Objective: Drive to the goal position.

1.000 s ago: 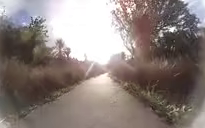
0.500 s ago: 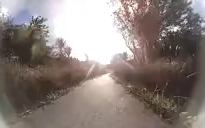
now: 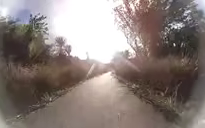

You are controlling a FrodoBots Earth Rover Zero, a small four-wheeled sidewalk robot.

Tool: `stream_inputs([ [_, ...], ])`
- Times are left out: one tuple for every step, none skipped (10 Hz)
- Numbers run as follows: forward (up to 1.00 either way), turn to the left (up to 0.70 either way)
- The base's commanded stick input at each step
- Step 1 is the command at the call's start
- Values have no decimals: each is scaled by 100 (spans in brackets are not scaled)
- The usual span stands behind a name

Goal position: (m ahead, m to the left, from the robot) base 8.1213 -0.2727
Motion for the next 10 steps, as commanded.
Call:
stream_inputs([
  [50, 3],
  [50, 3],
  [50, 3],
  [50, 3],
  [50, 3],
  [50, 3],
  [50, 3],
  [50, 3],
  [50, 3],
  [50, 3],
])
